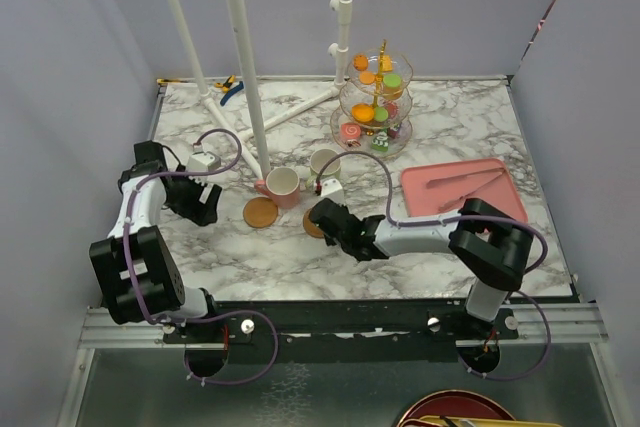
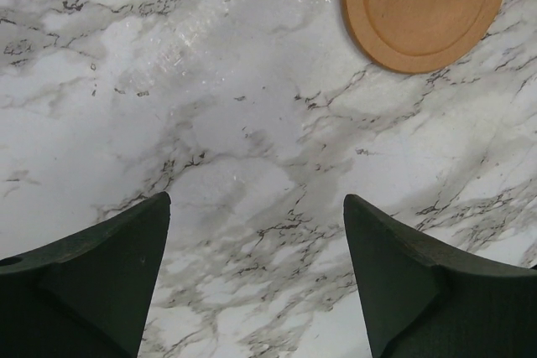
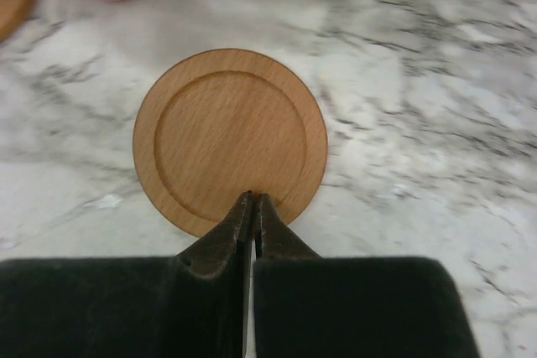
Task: Serve the afternoon tea
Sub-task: Move the coaster to the center of the board.
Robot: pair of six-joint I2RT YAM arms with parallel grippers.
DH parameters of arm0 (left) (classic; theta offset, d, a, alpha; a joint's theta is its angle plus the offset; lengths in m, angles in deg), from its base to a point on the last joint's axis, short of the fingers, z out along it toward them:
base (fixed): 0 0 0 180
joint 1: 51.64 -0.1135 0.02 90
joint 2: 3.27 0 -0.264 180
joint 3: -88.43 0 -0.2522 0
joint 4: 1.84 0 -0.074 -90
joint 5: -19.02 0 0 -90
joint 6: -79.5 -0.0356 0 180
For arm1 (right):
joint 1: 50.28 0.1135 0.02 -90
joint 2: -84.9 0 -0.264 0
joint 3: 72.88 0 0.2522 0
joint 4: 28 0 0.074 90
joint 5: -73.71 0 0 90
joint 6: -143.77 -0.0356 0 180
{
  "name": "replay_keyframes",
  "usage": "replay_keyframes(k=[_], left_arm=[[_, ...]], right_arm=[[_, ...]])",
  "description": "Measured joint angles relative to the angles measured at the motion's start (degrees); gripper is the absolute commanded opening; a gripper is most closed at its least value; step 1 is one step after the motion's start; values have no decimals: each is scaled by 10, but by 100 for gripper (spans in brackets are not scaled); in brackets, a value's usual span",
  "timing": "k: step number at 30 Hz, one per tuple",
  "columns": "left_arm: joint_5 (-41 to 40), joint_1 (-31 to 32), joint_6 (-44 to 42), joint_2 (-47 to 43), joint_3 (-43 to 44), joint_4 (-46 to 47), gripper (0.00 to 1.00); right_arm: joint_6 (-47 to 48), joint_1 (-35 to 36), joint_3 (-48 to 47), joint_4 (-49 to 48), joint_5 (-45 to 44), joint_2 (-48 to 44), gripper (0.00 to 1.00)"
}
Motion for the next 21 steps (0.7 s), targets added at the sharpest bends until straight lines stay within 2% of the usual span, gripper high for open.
replay_keyframes(k=[10,21], left_arm=[[6,12,19,3,0,22,86],[13,12,26,3,0,25,85]], right_arm=[[-133,-74,21,155,-95,-55,3],[-178,-101,44,280,-130,-106,5]])
